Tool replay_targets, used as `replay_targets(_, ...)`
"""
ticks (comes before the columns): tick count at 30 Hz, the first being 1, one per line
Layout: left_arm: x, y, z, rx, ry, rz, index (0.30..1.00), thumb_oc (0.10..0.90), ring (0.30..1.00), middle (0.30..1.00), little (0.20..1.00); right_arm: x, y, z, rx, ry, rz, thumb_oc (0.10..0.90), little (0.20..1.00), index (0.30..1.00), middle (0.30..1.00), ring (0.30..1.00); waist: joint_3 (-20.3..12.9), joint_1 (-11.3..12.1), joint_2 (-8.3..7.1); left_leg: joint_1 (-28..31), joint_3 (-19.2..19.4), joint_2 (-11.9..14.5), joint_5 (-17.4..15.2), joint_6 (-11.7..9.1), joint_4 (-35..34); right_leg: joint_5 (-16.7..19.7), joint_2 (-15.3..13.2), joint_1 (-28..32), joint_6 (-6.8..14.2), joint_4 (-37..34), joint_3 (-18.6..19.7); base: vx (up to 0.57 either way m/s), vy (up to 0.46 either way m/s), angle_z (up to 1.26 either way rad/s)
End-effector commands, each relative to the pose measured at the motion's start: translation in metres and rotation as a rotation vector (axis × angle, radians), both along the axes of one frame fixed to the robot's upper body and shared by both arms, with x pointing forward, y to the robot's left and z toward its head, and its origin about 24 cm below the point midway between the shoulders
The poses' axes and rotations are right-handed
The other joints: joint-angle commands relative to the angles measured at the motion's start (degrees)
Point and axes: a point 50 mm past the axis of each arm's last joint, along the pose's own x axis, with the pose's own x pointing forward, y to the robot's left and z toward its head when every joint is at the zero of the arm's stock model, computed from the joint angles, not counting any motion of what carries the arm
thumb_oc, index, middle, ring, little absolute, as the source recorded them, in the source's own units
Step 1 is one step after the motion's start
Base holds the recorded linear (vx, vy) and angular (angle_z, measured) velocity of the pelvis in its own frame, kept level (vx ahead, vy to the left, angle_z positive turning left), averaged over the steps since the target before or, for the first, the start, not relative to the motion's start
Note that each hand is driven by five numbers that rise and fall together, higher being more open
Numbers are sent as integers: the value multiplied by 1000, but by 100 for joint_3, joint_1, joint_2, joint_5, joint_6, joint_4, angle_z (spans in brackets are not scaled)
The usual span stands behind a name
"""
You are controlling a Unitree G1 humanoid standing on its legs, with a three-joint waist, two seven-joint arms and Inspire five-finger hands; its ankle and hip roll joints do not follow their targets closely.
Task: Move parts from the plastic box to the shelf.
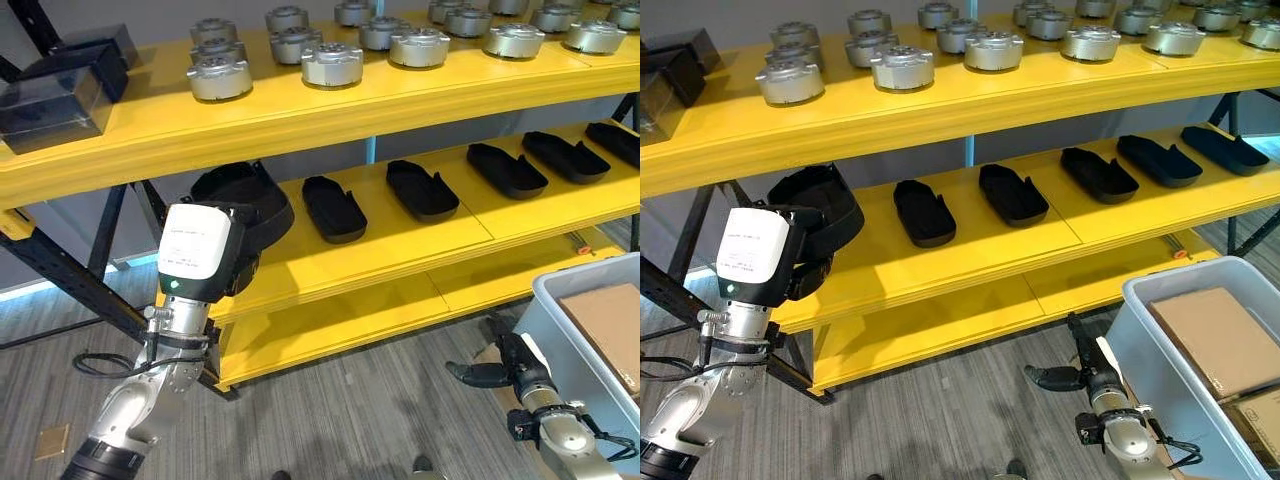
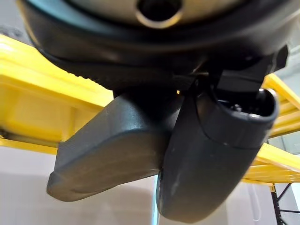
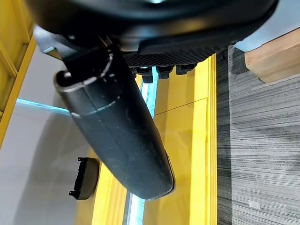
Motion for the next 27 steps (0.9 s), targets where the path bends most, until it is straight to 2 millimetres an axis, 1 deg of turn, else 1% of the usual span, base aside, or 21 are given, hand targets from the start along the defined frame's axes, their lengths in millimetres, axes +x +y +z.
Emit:
replay_targets(1, -3, 15, 75, 49, -381, 42, 300, 400, 300, 300, 300, 27, 3, 67, -33, -324, 100, 900, 1000, 1000, 1000, 1000, 41, 38, -222, 7, -9, 35, -924, 180, 860, -449, 336, -111, -435, 565, 200, 52, 104, 79)
replay_targets(2, -3, 17, 75, 53, -377, 42, 300, 400, 300, 300, 300, 27, 2, 68, -39, -322, 105, 900, 1000, 1000, 1000, 1000, 28, 10, -195, 62, -22, 200, -841, 139, 571, -484, 334, -117, -410, 569, 206, 207, 396, 44)
replay_targets(3, -8, 22, 71, 69, -363, 54, 300, 400, 300, 300, 300, 28, 0, 72, -65, -338, 118, 900, 1000, 1000, 1000, 1000, 5, -7, -114, 338, -104, 787, 20, -46, -604, -569, 287, -118, -398, 584, 247, 237, 510, 2)
replay_targets(4, -9, 26, 69, 70, -359, 66, 300, 400, 300, 300, 300, 29, 0, 74, -76, -345, 127, 900, 1000, 1000, 1000, 1000, 11, -26, -82, 417, -190, 911, 257, -81, -856, -609, 281, -146, -421, 641, 278, 223, 507, -5)
replay_targets(6, -9, 31, 67, 64, -352, 86, 300, 400, 300, 300, 300, 30, 1, 77, -91, -356, 148, 900, 1000, 1000, 1000, 1000, 34, -60, -23, 476, -318, 953, 327, -87, -984, -662, 259, -217, -422, 753, 382, 126, 310, -23)
replay_targets(7, -8, 35, 68, 60, -341, 103, 300, 400, 300, 300, 300, 31, 2, 79, -107, -365, 172, 900, 1000, 1000, 1000, 1000, 52, -91, 28, 516, -397, 896, 218, -74, -1036, -687, 250, -260, -399, 827, 490, 163, 348, -37)
replay_targets(8, -8, 39, 68, 53, -330, 117, 300, 400, 300, 300, 300, 31, 1, 82, -127, -376, 187, 900, 1000, 1000, 1000, 1000, 69, -107, 52, 600, -317, 818, 41, -65, -1044, -738, 187, -301, -349, 928, 558, 181, 487, -53)
replay_targets(9, -6, 37, 66, 54, -338, 94, 300, 400, 300, 300, 300, 31, -1, 85, -138, -381, 180, 900, 1000, 1000, 1000, 1000, 72, -123, 84, 652, -127, 645, -189, -84, -933, -659, -14, -353, -194, 950, 483, 129, 390, -48)
replay_targets(10, -5, 36, 66, 57, -338, 87, 300, 400, 300, 300, 300, 31, -1, 85, -139, -381, 179, 900, 1000, 1000, 1000, 1000, 69, -116, 78, 652, -104, 605, -228, -73, -899, -633, -57, -355, -160, 938, 478, 129, 371, -36)
replay_targets(12, -4, 29, 67, 80, -342, 55, 300, 400, 300, 300, 300, 31, 0, 84, -146, -393, 179, 900, 1000, 1000, 1000, 1000, 42, -92, 45, 650, -25, 465, -372, -32, -801, -472, -225, -338, -23, 839, 406, 107, 184, -7)
replay_targets(14, -3, 22, 74, 118, -347, 22, 300, 400, 300, 300, 300, 31, 2, 85, -144, -404, 171, 900, 1000, 1000, 1000, 1000, -20, -42, -15, 616, 67, 300, -521, 26, -693, -218, -427, -293, 89, 617, 300, 127, 198, 3)
replay_targets(16, 3, 16, 82, 159, -350, 7, 300, 400, 300, 300, 300, 32, 4, 84, -139, -405, 154, 900, 1000, 1000, 1000, 1000, -91, 10, -91, 507, 213, 114, -720, 122, -487, 67, -663, -217, 171, 295, 105, 127, 199, 1)
replay_targets(20, 10, 10, 90, 220, -337, -43, 300, 400, 300, 300, 300, 33, 6, 78, -128, -391, 124, 900, 1000, 1000, 1000, 1000, -172, 72, -165, 357, 324, -62, -905, 247, -302, 329, -840, -139, 249, 13, -89, 102, 148, -10)
replay_targets(21, 11, 11, 89, 234, -324, -41, 300, 400, 300, 300, 300, 34, 7, 75, -121, -382, 126, 900, 1000, 1000, 1000, 1000, -183, 117, -179, 385, 455, -82, -904, 281, -334, 414, -860, -176, 253, -9, -277, 86, 125, -13)
replay_targets(23, 9, 16, 82, 282, -301, -9, 300, 400, 300, 300, 300, 42, 16, 70, -76, -372, 164, 900, 1000, 1000, 1000, 1000, -152, 339, -203, 542, 899, -55, -947, 325, -419, 596, -956, -293, 313, 136, -1070, 38, 93, -42)
replay_targets(24, 7, 18, 79, 309, -295, -7, 300, 400, 300, 300, 300, 46, 20, 69, -84, -378, 183, 900, 1000, 1000, 1000, 1000, -133, 417, -209, 592, 1018, -57, -959, 362, -457, 555, -923, -316, 316, 216, -1235, 30, 29, -91)
replay_targets(25, 5, 17, 76, 333, -284, -22, 300, 400, 300, 300, 300, 47, 21, 69, -89, -382, 183, 900, 1000, 1000, 1000, 1000, -125, 432, -202, 594, 994, -87, -957, 394, -482, 398, -756, -314, 272, 205, -1147, 59, -17, -118)
replay_targets(26, 4, 16, 75, 342, -274, -30, 300, 400, 300, 300, 300, 47, 20, 69, -89, -380, 175, 900, 1000, 1000, 1000, 1000, -126, 399, -202, 560, 902, -122, -964, 409, -471, 341, -641, -321, 234, 153, -968, 161, -109, -88)
replay_targets(27, 11, 7, 76, 367, -249, -78, 300, 400, 300, 300, 300, 37, 12, 72, -110, -379, 143, 900, 1000, 1000, 1000, 1000, -141, 140, -205, 381, 438, -241, -969, 464, -357, 259, -289, -361, 102, 57, -114, 149, -118, -7)
